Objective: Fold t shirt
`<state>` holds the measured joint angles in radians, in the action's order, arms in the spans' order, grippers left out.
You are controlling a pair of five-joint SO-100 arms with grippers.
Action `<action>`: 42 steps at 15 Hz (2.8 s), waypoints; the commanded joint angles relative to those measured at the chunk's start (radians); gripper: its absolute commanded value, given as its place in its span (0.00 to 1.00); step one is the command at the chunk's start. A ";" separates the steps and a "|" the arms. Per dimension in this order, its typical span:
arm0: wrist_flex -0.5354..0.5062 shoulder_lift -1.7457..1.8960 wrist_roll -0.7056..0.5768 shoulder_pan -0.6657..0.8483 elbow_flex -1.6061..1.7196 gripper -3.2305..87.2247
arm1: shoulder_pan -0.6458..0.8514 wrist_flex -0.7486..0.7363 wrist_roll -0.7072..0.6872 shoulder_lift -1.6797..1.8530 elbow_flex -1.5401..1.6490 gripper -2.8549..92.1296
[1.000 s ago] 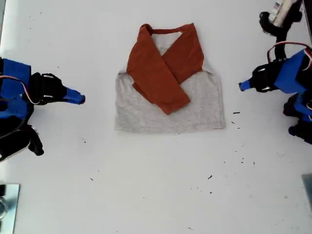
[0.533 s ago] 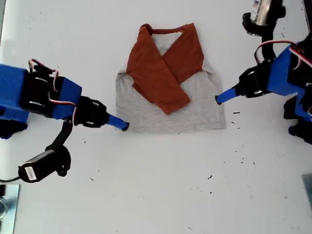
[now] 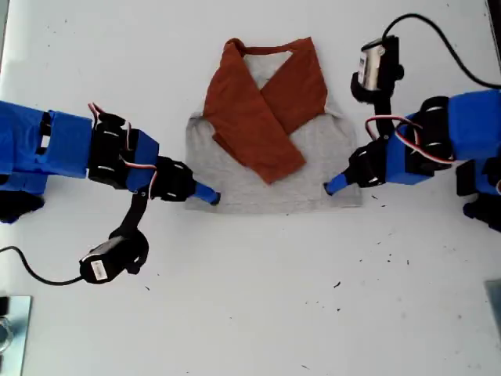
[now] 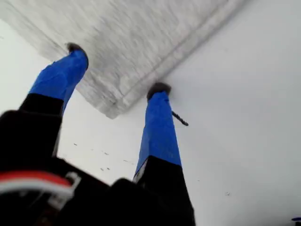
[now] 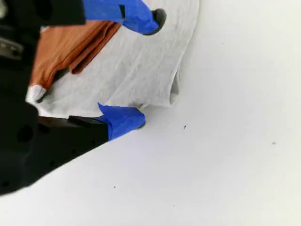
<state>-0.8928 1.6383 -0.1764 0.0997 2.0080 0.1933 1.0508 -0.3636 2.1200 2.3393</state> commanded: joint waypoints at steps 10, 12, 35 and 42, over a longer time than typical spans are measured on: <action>0.026 -0.239 0.002 0.015 -0.242 0.03 | -0.086 -0.092 0.173 -0.222 -0.104 0.06; 0.006 -0.201 -0.005 -0.020 -0.284 0.03 | -0.123 -0.003 0.161 -0.117 -0.146 0.06; 0.031 0.680 -0.311 0.795 0.103 0.08 | 0.927 -0.078 -0.400 0.051 -0.543 0.55; 0.241 1.244 -0.069 0.247 0.804 0.03 | 0.640 0.250 -0.250 1.391 0.391 0.07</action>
<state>-0.7210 2.7964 -0.3252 0.4663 2.7044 0.9097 1.1842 -0.7087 3.1048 2.5771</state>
